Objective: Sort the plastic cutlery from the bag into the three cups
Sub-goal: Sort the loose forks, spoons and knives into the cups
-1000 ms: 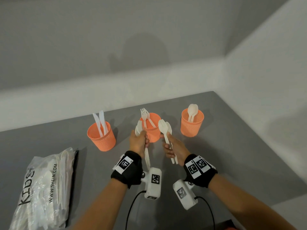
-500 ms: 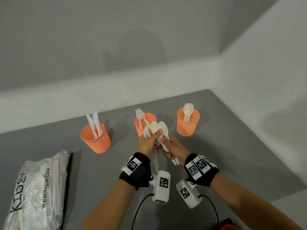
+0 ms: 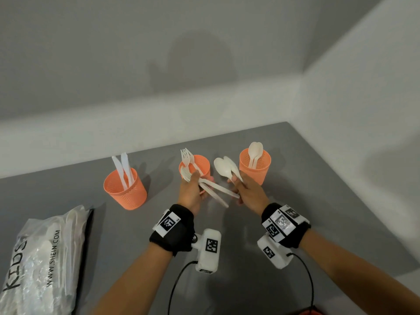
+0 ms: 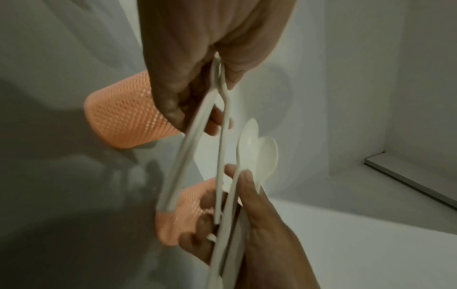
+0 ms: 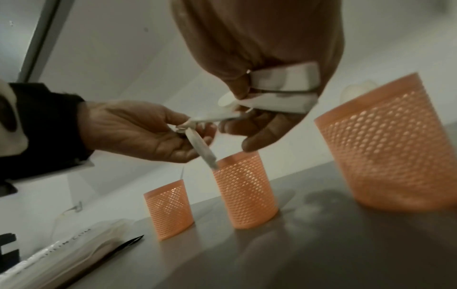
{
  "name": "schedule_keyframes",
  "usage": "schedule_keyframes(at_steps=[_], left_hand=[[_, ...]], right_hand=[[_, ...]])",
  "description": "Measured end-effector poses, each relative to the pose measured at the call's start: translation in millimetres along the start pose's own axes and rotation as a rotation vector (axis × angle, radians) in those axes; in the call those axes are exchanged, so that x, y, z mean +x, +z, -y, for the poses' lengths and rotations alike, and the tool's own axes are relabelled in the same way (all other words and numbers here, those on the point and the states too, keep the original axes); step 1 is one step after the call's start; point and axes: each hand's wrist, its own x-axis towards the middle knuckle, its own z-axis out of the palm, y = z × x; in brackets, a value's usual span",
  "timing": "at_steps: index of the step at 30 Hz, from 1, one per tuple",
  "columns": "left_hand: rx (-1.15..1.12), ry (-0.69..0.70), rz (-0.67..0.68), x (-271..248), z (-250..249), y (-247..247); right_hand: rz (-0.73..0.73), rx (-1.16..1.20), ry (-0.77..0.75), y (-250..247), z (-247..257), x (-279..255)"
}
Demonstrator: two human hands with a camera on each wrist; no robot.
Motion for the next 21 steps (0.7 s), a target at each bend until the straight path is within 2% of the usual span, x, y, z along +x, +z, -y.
schedule_keyframes(at_steps=[2,6,11,16,21], left_hand=[[-0.033,0.09,-0.021,6.9,-16.0,2.1],[-0.039,0.334,-0.114,31.9,-56.1,5.4],[0.162,0.602,-0.246,59.8,-85.0,13.7],[0.299,0.62,-0.26,80.8,-62.6,19.1],[0.551,0.609,-0.25,96.6,-26.7,13.8]], right_hand=[[-0.075,0.016,-0.024,-16.0,3.6,13.7],[-0.336,0.111,-0.149,-46.0,22.1,49.1],[-0.553,0.324,-0.146,-63.4,26.8,88.0],[-0.562,0.296,0.028,-58.0,7.4,110.4],[-0.535,0.282,0.034,-51.7,-14.1,116.1]])
